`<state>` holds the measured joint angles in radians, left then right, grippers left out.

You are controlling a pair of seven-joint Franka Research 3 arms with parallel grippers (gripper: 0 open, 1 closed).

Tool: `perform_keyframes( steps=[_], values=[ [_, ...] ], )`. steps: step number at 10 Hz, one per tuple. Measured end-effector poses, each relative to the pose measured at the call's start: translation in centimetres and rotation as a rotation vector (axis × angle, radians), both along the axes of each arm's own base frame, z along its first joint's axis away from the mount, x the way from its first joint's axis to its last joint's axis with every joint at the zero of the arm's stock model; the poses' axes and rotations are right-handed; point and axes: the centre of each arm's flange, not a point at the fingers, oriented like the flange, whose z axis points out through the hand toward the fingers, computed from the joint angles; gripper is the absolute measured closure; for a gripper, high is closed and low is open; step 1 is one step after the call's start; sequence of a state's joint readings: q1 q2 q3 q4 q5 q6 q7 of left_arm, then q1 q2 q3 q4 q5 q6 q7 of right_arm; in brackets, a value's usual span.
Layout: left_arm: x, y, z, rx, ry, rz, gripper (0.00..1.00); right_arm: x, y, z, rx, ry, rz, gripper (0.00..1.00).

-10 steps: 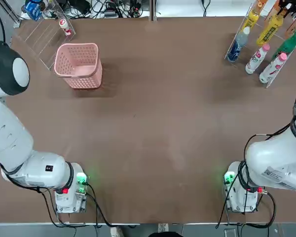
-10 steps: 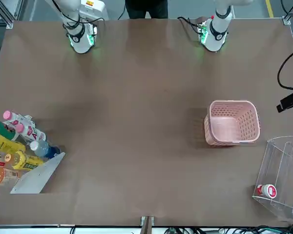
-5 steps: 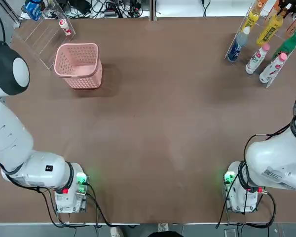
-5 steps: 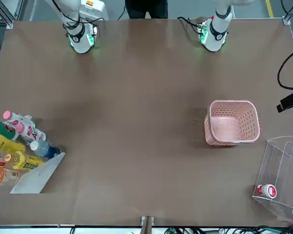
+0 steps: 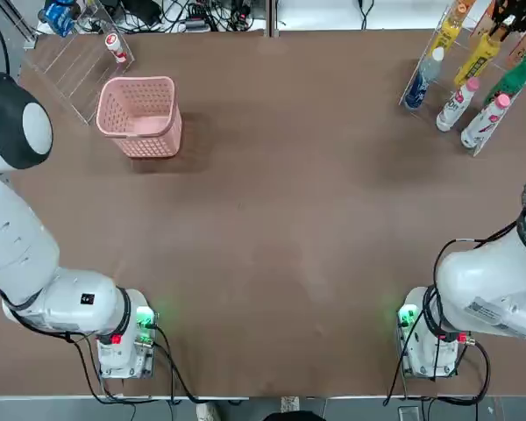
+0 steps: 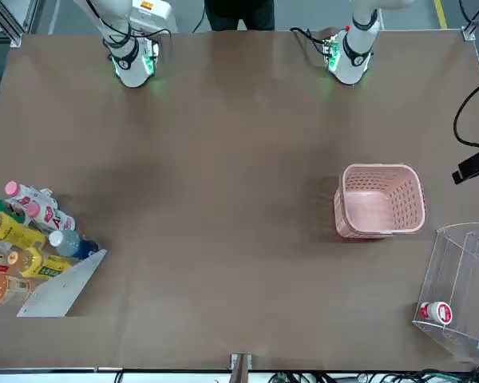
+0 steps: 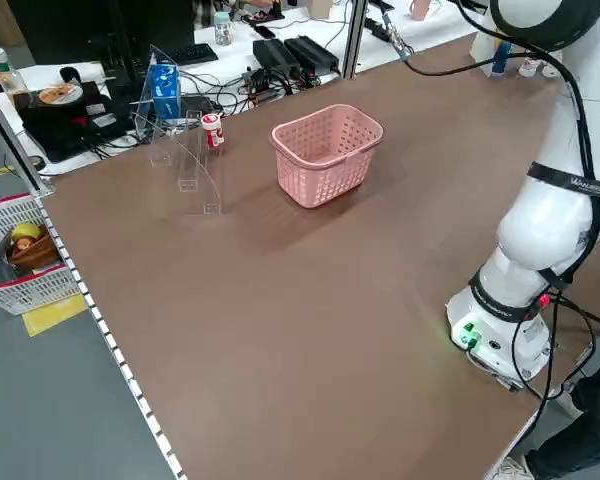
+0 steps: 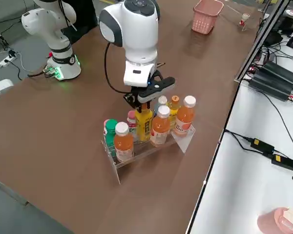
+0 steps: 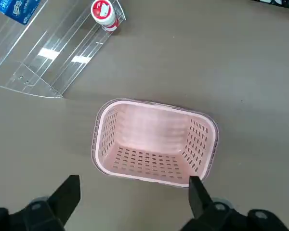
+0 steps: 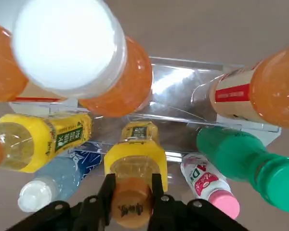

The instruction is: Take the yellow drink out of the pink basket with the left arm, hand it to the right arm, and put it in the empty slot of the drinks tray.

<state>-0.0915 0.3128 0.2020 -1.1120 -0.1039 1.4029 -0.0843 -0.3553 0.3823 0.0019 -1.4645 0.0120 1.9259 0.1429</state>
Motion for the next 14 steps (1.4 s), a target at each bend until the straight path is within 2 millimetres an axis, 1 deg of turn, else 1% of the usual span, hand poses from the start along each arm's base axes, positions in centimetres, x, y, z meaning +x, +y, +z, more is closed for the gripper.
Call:
perform_keyframes(
  steps=[3,14],
  values=[
    [0.00,0.00,0.00,0.000,0.000,0.000,0.00,-0.12,-0.09,0.19,-0.013,0.003,0.003,0.66],
    [0.00,0.01,0.00,0.000,0.000,0.000,0.00,-0.26,-0.28,-0.35,-0.013,0.006,-0.001,0.66]
  ],
)
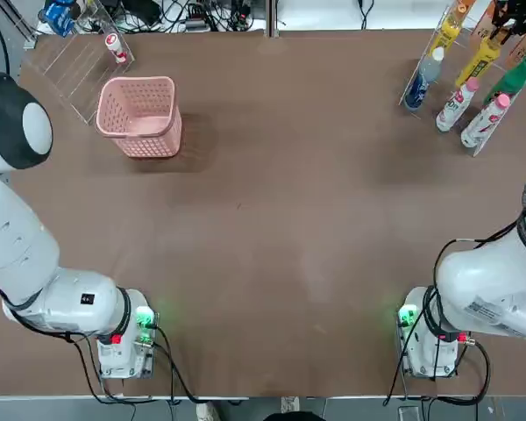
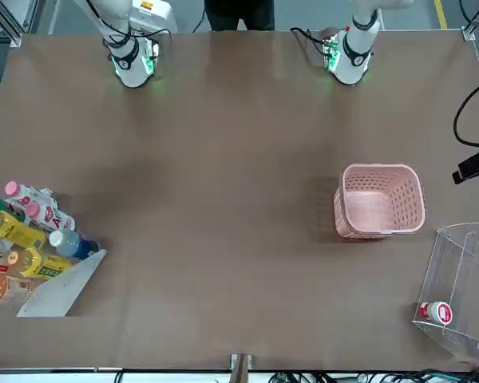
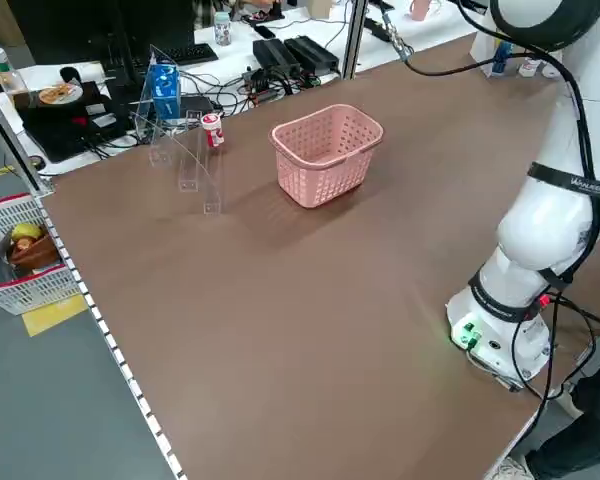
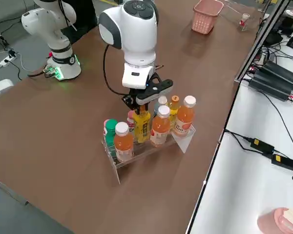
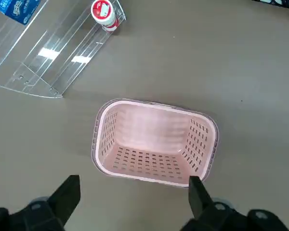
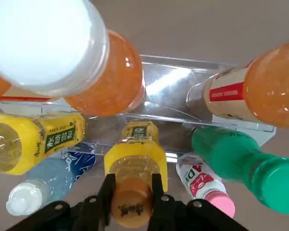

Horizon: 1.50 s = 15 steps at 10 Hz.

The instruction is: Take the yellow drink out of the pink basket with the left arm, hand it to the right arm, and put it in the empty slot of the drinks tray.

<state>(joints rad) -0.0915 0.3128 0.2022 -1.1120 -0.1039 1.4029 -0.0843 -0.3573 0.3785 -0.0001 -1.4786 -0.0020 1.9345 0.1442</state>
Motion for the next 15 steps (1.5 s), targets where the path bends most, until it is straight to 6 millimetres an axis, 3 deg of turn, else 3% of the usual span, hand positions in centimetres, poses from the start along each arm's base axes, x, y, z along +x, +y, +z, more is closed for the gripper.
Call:
perform_keyframes(
  steps=[5,7,10,13,15],
  values=[
    [0.0,0.0,0.0,0.000,0.000,0.000,0.00,0.0,0.0,-0.5,0.001,0.002,0.000,0.65],
    [0.0,0.0,0.0,0.000,0.000,0.001,0.00,0.0,0.0,-0.4,0.001,0.001,0.000,0.61],
    [0.0,0.1,0.0,0.000,0.000,0.001,0.00,0.0,0.1,-0.2,0.000,-0.003,0.000,0.45],
    [0.0,0.1,0.0,0.000,0.000,0.001,0.00,-0.1,0.1,0.7,-0.005,-0.015,0.004,0.05],
    [0.0,0.1,0.0,0.000,0.000,0.001,0.00,-0.6,0.5,3.9,-0.022,-0.058,0.019,0.01]
  ],
)
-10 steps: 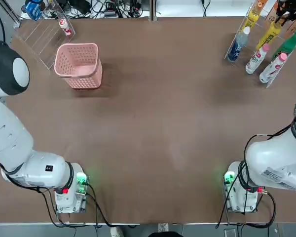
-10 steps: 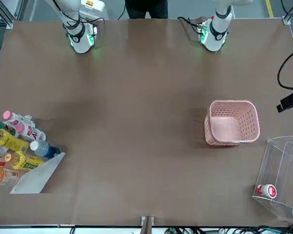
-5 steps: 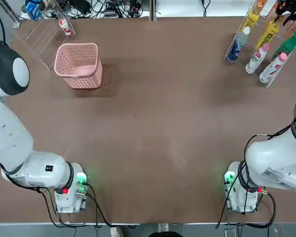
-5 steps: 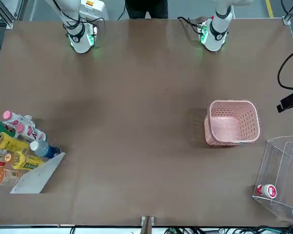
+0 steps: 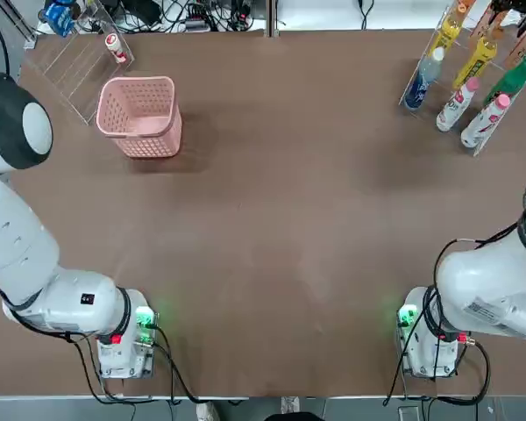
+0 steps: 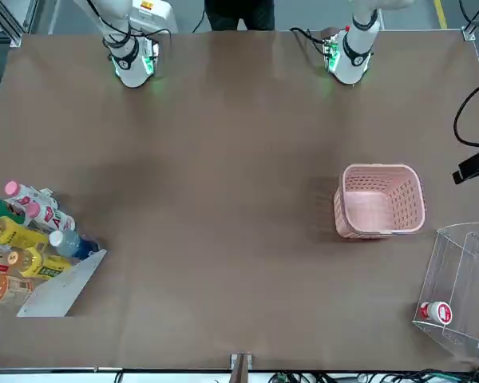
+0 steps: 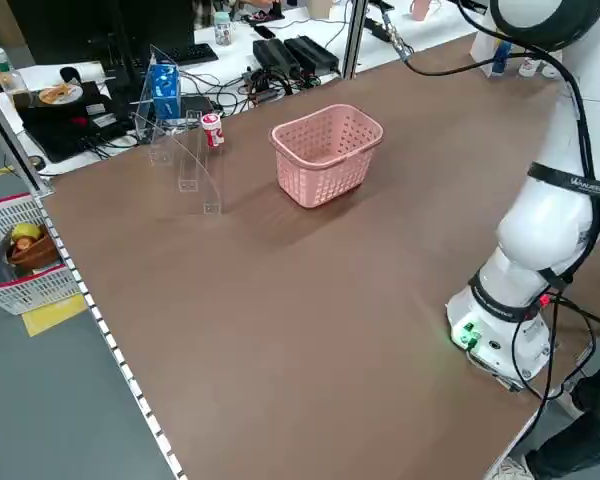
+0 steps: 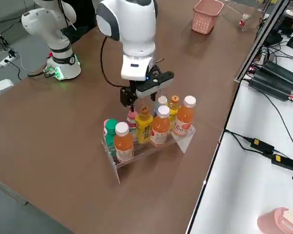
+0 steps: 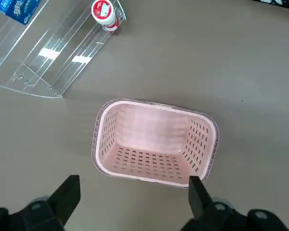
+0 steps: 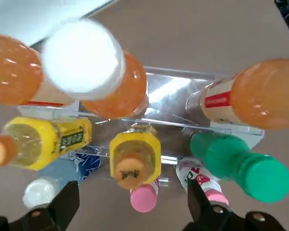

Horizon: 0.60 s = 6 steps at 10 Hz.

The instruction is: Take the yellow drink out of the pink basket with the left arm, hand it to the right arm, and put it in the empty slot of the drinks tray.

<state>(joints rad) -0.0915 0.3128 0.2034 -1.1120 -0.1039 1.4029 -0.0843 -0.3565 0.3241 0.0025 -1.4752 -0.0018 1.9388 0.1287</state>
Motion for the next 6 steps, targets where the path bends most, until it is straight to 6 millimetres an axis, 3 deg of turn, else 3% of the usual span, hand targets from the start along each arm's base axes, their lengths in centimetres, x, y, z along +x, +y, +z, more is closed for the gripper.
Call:
perform_keyframes(
  steps=[2,3,5,6],
  values=[
    [0.0,0.0,0.0,0.000,0.000,0.000,0.00,-1.6,1.1,4.8,-0.023,-0.035,0.072,0.01],
    [0.0,0.0,0.0,0.000,0.000,0.000,0.00,-2.8,2.7,7.3,-0.019,-0.021,0.110,0.01],
    [0.0,0.0,0.0,0.000,0.000,0.001,0.00,-4.9,9.4,12.2,-0.015,-0.008,0.214,0.01],
    [0.0,0.1,0.0,0.000,0.000,0.001,0.00,-5.8,13.2,13.6,-0.012,0.004,0.274,0.01]
  ],
)
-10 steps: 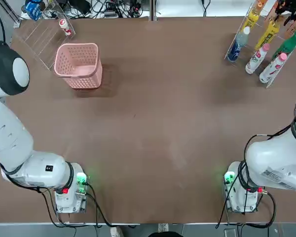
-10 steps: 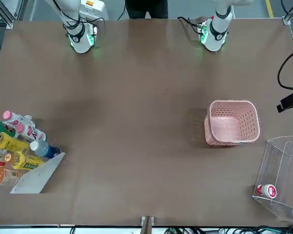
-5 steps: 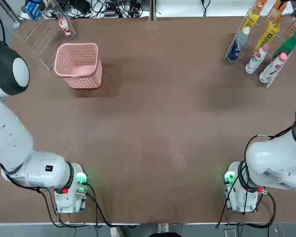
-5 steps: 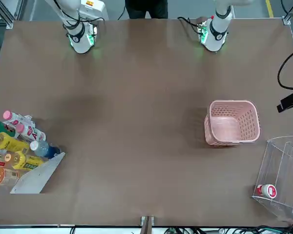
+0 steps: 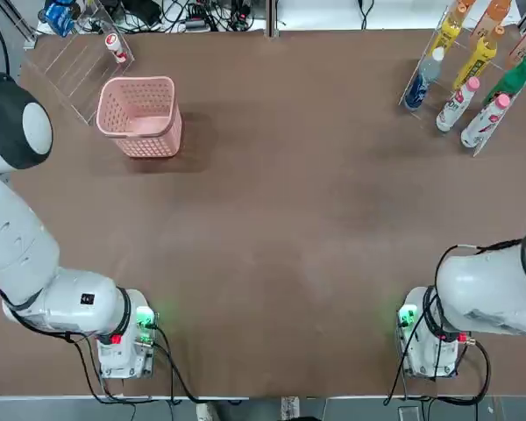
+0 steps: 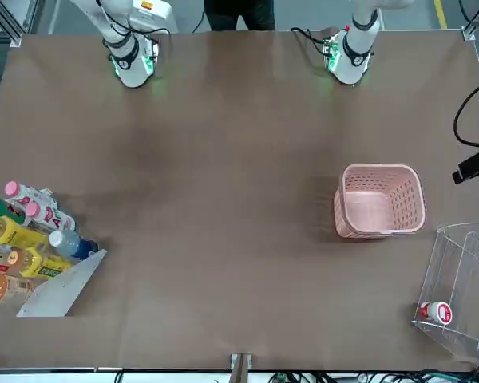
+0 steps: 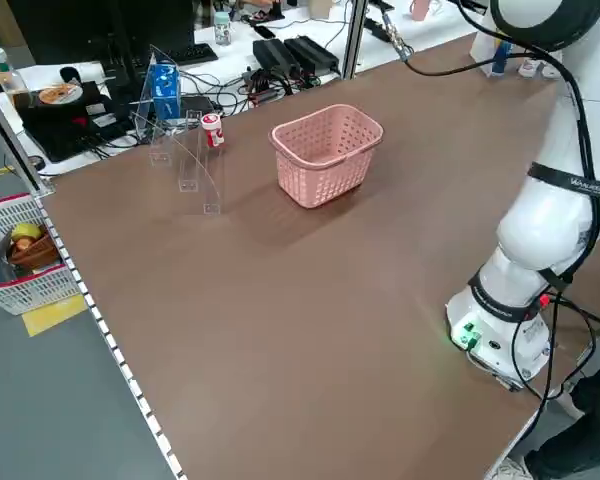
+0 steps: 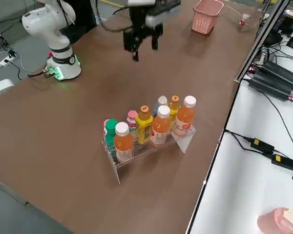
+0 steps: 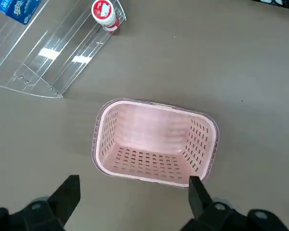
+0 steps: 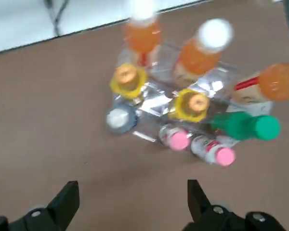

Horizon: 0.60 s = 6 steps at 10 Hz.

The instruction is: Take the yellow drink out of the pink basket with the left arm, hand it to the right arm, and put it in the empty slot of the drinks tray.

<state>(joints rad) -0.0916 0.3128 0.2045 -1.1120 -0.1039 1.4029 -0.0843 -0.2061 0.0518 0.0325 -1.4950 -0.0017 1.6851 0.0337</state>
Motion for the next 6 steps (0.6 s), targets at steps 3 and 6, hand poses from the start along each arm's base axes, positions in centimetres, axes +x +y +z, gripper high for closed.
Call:
perform_keyframes(
  steps=[3,6],
  values=[
    [0.0,0.1,0.0,0.000,0.000,0.001,0.00,-1.1,6.2,2.0,-0.004,0.035,0.102,0.01],
    [0.0,0.1,0.0,0.001,0.000,0.002,0.00,-1.7,7.5,2.1,-0.039,0.087,0.086,0.01]
  ],
)
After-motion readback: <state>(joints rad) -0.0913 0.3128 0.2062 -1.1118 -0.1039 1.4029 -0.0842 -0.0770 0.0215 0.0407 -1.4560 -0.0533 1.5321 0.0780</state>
